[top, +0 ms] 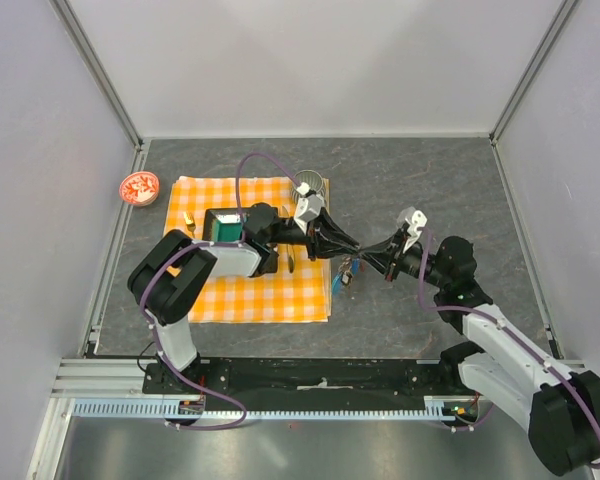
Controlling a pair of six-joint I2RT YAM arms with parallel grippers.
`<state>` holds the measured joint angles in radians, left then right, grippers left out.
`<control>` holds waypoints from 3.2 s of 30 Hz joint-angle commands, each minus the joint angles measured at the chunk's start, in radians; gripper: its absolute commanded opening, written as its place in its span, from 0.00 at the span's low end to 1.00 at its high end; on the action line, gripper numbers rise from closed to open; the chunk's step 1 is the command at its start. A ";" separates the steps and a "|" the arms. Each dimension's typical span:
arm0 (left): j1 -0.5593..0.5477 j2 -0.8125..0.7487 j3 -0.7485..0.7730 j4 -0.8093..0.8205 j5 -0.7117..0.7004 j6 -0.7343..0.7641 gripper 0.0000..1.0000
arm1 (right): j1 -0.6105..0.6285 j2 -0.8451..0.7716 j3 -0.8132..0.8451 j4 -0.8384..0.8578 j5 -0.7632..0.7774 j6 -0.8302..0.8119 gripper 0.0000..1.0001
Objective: Put the keys on the keyring
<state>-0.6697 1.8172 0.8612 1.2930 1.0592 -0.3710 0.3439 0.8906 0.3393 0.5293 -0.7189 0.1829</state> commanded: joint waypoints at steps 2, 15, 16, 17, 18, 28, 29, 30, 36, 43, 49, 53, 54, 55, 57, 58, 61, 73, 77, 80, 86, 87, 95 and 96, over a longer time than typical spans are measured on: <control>0.036 -0.048 0.016 0.277 0.064 -0.002 0.37 | -0.002 -0.048 0.170 -0.302 0.050 -0.155 0.00; 0.024 -0.237 0.133 -0.655 0.025 0.609 0.55 | 0.095 0.097 0.630 -1.087 0.343 -0.537 0.00; 0.016 -0.240 0.134 -0.670 0.015 0.624 0.55 | 0.112 0.114 0.645 -1.129 0.378 -0.554 0.00; 0.007 -0.242 0.134 -0.681 0.006 0.656 0.55 | 0.127 0.129 0.664 -1.147 0.400 -0.574 0.00; -0.008 -0.243 0.136 -0.702 -0.004 0.667 0.55 | 0.153 0.158 0.691 -1.172 0.413 -0.595 0.00; -0.056 -0.234 0.130 -0.741 -0.070 0.716 0.43 | 0.198 0.203 0.731 -1.181 0.398 -0.654 0.00; -0.057 -0.230 0.136 -0.748 -0.068 0.730 0.43 | 0.201 0.203 0.728 -1.181 0.394 -0.660 0.00; -0.059 -0.228 0.139 -0.761 -0.073 0.734 0.42 | 0.202 0.203 0.730 -1.178 0.388 -0.663 0.00; -0.059 -0.203 0.127 -0.718 -0.073 0.701 0.41 | 0.205 0.185 0.712 -1.160 0.377 -0.672 0.00; -0.060 -0.159 0.119 -0.635 -0.073 0.629 0.41 | 0.205 0.159 0.688 -1.138 0.361 -0.678 0.00; -0.059 -0.147 0.091 -0.532 -0.070 0.574 0.36 | 0.207 0.146 0.676 -1.123 0.358 -0.675 0.00; -0.059 -0.145 0.094 -0.518 -0.053 0.560 0.31 | 0.207 0.145 0.670 -1.120 0.358 -0.675 0.00; -0.057 -0.144 0.098 -0.523 -0.051 0.560 0.30 | 0.207 0.143 0.672 -1.120 0.357 -0.675 0.00; -0.059 -0.144 0.099 -0.528 -0.050 0.560 0.30 | 0.207 0.143 0.672 -1.118 0.355 -0.675 0.00; -0.057 -0.142 0.101 -0.534 -0.044 0.560 0.27 | 0.207 0.143 0.672 -1.117 0.352 -0.677 0.00; -0.059 -0.139 0.104 -0.547 -0.042 0.564 0.26 | 0.207 0.143 0.672 -1.117 0.352 -0.675 0.00; -0.059 -0.136 0.113 -0.575 -0.034 0.578 0.25 | 0.207 0.140 0.672 -1.117 0.352 -0.675 0.00; -0.060 -0.134 0.136 -0.632 -0.024 0.593 0.22 | 0.207 0.136 0.665 -1.109 0.343 -0.674 0.00; -0.062 -0.137 0.136 -0.621 -0.019 0.583 0.24 | 0.205 0.140 0.665 -1.109 0.337 -0.674 0.00; -0.062 -0.139 0.136 -0.606 -0.015 0.566 0.24 | 0.207 0.142 0.664 -1.108 0.332 -0.674 0.00; -0.064 -0.133 0.134 -0.571 -0.004 0.535 0.11 | 0.208 0.140 0.665 -1.106 0.328 -0.674 0.00; -0.064 -0.131 0.134 -0.567 -0.002 0.529 0.06 | 0.207 0.140 0.664 -1.106 0.328 -0.674 0.00; -0.064 -0.144 0.124 -0.560 -0.014 0.534 0.02 | 0.208 0.122 0.644 -1.060 0.348 -0.619 0.10; -0.064 -0.147 0.105 -0.525 -0.024 0.531 0.02 | 0.207 0.111 0.635 -1.042 0.358 -0.599 0.15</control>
<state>-0.7269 1.6760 0.9646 0.6739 1.0332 0.1833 0.5461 1.0447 0.9955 -0.6312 -0.3603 -0.4660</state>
